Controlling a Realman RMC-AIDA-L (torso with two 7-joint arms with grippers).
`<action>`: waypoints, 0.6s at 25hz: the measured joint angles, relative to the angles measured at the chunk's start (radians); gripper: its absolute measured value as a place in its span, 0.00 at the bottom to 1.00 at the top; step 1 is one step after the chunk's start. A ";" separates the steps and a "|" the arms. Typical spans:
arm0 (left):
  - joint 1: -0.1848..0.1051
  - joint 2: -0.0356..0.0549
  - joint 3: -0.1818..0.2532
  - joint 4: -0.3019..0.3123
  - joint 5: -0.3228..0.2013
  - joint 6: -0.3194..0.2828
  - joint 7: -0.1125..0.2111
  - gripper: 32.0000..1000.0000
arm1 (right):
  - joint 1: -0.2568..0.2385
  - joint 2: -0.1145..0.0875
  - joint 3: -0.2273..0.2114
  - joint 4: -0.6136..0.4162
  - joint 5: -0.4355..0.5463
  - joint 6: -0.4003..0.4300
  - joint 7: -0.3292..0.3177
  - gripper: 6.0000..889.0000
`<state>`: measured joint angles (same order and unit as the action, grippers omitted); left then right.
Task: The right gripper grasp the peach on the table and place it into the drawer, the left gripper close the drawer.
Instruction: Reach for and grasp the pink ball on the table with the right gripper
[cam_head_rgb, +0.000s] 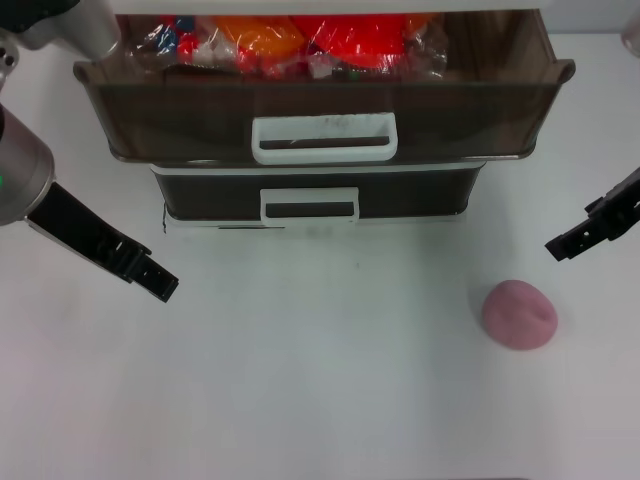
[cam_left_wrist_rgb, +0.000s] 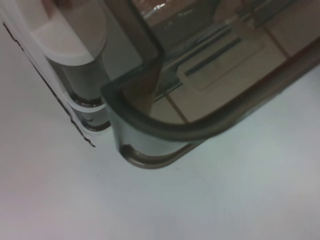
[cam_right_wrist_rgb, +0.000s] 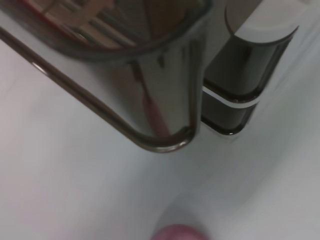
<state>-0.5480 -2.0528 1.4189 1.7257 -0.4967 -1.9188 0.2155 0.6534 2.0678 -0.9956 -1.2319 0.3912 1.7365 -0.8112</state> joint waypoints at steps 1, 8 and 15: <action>0.000 -0.0004 0.000 0.000 0.000 0.000 0.000 0.84 | 0.000 0.000 0.000 0.000 0.000 0.000 0.000 0.92; 0.003 -0.0011 0.000 0.000 0.000 0.000 0.002 0.84 | 0.001 0.000 0.000 0.000 0.000 0.000 0.001 0.92; 0.005 -0.0012 0.000 0.000 0.000 0.001 0.004 0.84 | 0.000 0.000 -0.007 0.000 0.000 0.000 0.001 0.92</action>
<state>-0.5430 -2.0540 1.4189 1.7257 -0.4971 -1.9179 0.2195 0.6535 2.0678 -1.0026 -1.2318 0.3912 1.7363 -0.8099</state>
